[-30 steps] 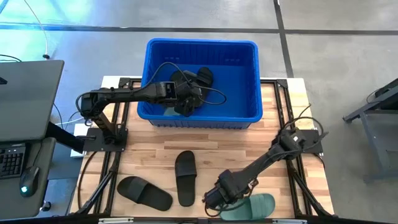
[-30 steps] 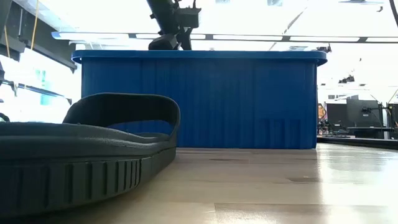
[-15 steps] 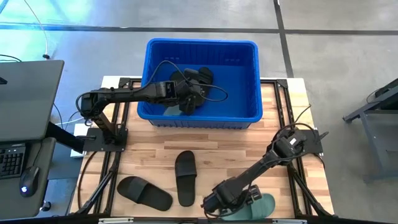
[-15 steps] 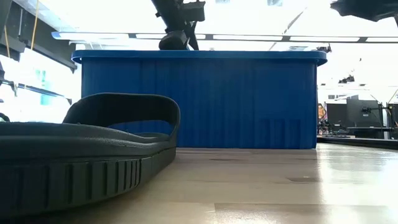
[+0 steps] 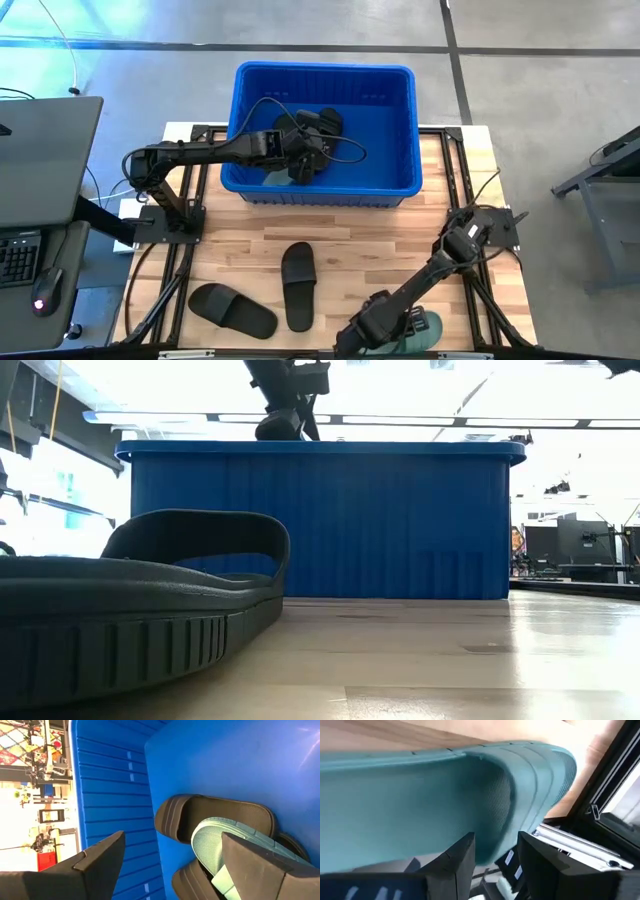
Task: Pick and place slides into bin
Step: Put the green slide into the blue bin
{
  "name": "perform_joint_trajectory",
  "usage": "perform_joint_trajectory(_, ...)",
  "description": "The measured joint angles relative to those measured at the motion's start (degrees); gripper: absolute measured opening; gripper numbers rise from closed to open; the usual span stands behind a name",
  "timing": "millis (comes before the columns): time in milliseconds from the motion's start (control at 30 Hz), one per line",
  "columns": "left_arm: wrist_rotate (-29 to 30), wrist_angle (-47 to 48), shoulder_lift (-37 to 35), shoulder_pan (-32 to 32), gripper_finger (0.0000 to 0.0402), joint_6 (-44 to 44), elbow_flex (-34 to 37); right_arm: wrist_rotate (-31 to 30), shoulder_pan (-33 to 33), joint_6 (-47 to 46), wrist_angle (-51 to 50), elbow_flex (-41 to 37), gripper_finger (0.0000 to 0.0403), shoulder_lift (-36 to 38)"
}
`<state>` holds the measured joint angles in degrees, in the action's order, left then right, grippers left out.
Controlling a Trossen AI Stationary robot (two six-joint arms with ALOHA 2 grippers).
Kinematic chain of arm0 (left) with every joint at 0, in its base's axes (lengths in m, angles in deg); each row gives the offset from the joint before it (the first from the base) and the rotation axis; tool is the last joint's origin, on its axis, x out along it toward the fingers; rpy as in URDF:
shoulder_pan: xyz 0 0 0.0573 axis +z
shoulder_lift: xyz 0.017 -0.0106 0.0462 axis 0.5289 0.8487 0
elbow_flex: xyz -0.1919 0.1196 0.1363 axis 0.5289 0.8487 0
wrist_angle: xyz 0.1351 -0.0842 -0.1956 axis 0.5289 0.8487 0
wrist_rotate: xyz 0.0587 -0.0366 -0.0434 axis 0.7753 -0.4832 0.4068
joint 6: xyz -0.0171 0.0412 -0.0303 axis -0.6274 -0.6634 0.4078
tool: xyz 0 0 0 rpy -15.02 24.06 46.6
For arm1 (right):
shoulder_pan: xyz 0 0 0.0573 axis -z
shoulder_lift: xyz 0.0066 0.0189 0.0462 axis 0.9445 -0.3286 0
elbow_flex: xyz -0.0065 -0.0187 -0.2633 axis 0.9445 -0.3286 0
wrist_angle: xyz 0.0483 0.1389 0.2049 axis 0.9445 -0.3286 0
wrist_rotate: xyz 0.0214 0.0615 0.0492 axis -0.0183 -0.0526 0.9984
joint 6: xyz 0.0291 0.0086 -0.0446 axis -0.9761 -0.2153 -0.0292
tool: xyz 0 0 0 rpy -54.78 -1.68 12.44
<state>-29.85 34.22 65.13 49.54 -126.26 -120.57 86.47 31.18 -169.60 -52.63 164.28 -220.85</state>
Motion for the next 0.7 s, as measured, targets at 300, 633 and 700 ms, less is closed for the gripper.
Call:
perform_joint_trajectory(300, 0.0, 0.1, 0.0, 0.0, 0.0310, 0.0, 0.0, -0.9, -0.9, 1.4, 0.0, 0.0, 0.0136, -1.9)
perform_joint_trajectory(633, 0.0, 0.6, 0.0, 0.0, 0.0310, 0.0, 0.0, -0.8, -2.4, -2.1, 0.0, 0.0, 0.0056, -1.9)
perform_joint_trajectory(700, 0.0, 0.6, 0.0, 0.0, 0.0310, 0.0, 0.0, -0.7, -2.4, -2.1, 0.0, 0.0, 0.0032, -1.9)
